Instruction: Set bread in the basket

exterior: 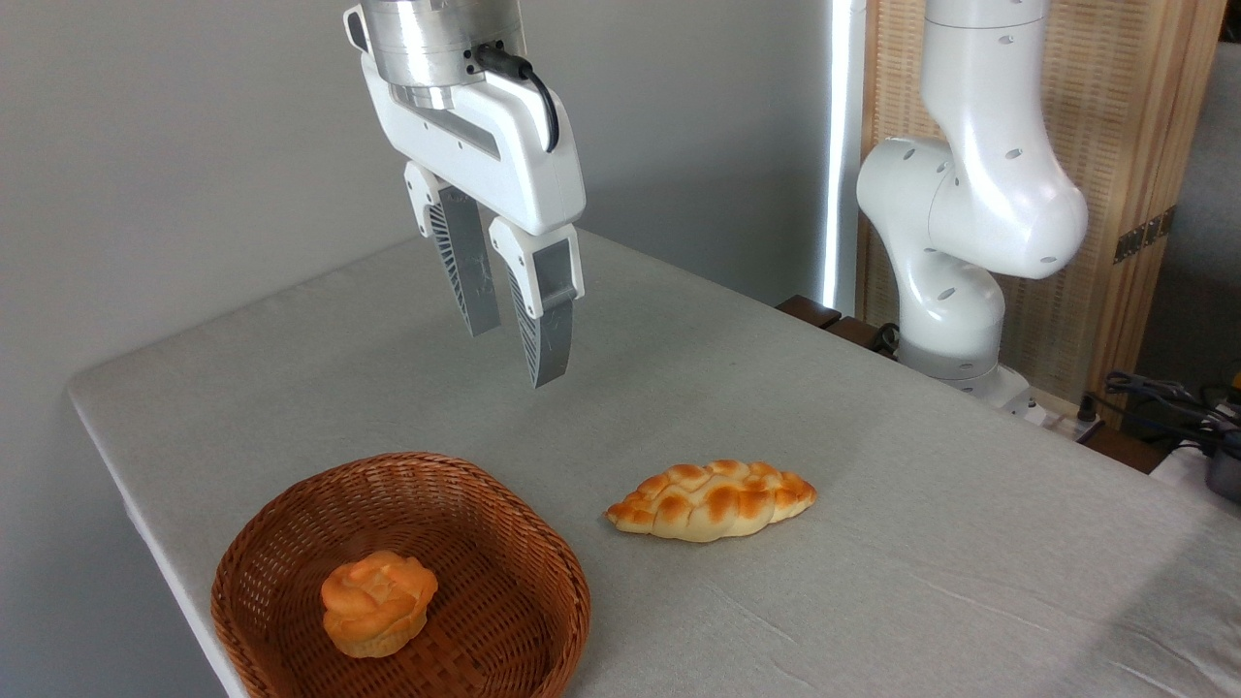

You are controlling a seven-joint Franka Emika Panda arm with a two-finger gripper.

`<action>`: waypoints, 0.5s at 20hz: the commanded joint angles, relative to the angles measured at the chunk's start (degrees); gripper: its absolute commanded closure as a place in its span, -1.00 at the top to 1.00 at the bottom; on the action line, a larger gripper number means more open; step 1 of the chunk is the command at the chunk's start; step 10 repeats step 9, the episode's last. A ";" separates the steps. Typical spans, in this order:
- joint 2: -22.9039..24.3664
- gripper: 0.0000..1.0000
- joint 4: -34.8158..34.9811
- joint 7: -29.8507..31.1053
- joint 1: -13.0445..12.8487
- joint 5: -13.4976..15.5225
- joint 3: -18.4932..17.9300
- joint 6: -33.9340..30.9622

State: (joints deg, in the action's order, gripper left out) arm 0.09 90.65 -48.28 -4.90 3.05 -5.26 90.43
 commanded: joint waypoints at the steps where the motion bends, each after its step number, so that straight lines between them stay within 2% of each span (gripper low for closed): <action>1: 0.26 1.00 -0.83 0.47 0.68 0.91 0.61 -0.70; 4: 0.26 1.00 -0.83 0.47 1.99 1.17 1.13 -0.52; 10: 0.35 1.00 -0.83 0.65 2.52 2.31 1.31 1.06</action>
